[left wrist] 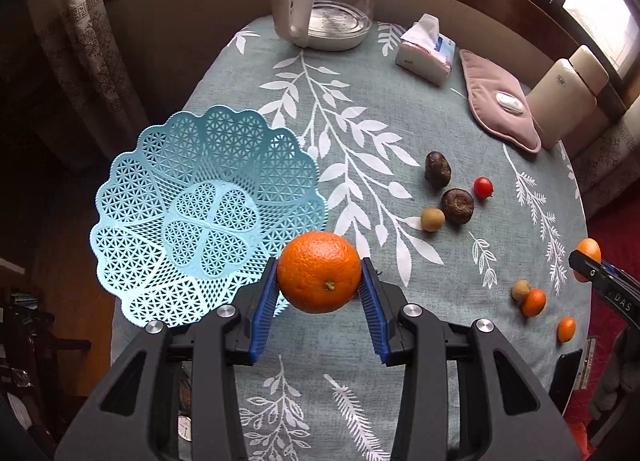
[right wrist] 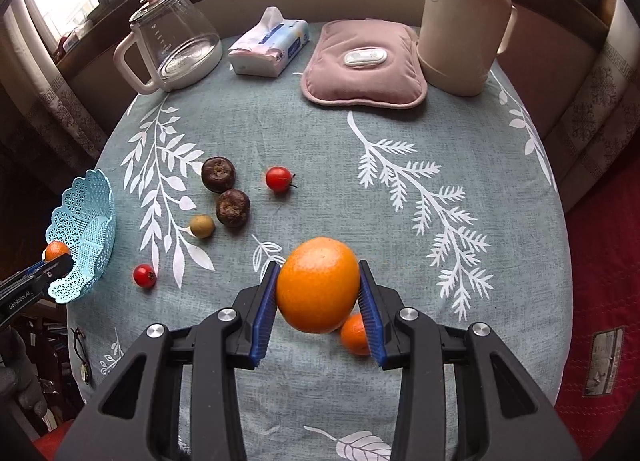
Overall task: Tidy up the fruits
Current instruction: 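Lift and carry both held oranges toward the light-blue basket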
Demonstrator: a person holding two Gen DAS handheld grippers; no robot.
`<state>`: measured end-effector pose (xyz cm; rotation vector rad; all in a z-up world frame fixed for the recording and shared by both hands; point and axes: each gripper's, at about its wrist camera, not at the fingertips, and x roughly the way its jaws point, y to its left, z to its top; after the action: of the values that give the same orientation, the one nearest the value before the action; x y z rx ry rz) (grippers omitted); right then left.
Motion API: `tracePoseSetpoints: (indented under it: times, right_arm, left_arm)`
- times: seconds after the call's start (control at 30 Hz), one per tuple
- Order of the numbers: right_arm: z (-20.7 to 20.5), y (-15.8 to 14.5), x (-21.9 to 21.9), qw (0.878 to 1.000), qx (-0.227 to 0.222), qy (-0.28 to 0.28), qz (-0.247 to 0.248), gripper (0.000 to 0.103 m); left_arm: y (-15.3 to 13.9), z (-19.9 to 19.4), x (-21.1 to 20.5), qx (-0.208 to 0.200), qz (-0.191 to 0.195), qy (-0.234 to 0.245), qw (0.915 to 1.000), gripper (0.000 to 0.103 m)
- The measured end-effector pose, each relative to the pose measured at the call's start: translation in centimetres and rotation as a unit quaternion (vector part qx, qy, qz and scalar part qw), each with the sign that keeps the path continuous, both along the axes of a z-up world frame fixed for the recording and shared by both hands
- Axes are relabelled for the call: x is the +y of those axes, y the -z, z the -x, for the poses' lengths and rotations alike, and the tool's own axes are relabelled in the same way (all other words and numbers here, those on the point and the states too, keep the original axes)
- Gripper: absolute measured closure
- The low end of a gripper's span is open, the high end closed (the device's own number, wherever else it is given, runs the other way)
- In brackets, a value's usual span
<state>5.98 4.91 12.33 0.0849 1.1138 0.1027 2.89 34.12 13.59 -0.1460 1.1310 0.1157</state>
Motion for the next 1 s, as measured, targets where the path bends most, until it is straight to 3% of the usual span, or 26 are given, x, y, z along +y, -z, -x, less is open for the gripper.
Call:
tracePoseSetpoints:
  times: [0.5, 1.0]
  right_arm:
    - [-1.4, -3.2, 9.1, 0.997, -0.030, -0.068, -0.003, 0.064]
    - [-3.0, -3.2, 15.6, 0.994, -0.025, -0.103, -0.003, 0.064]
  left_arm:
    - [-0.3, 1.2, 7.6, -0.013, 0.005, -0.057, 0.9983, 0.062]
    - [0.7, -0.6, 11.1, -0.003, 0.008, -0.049, 0.9988, 0.062]
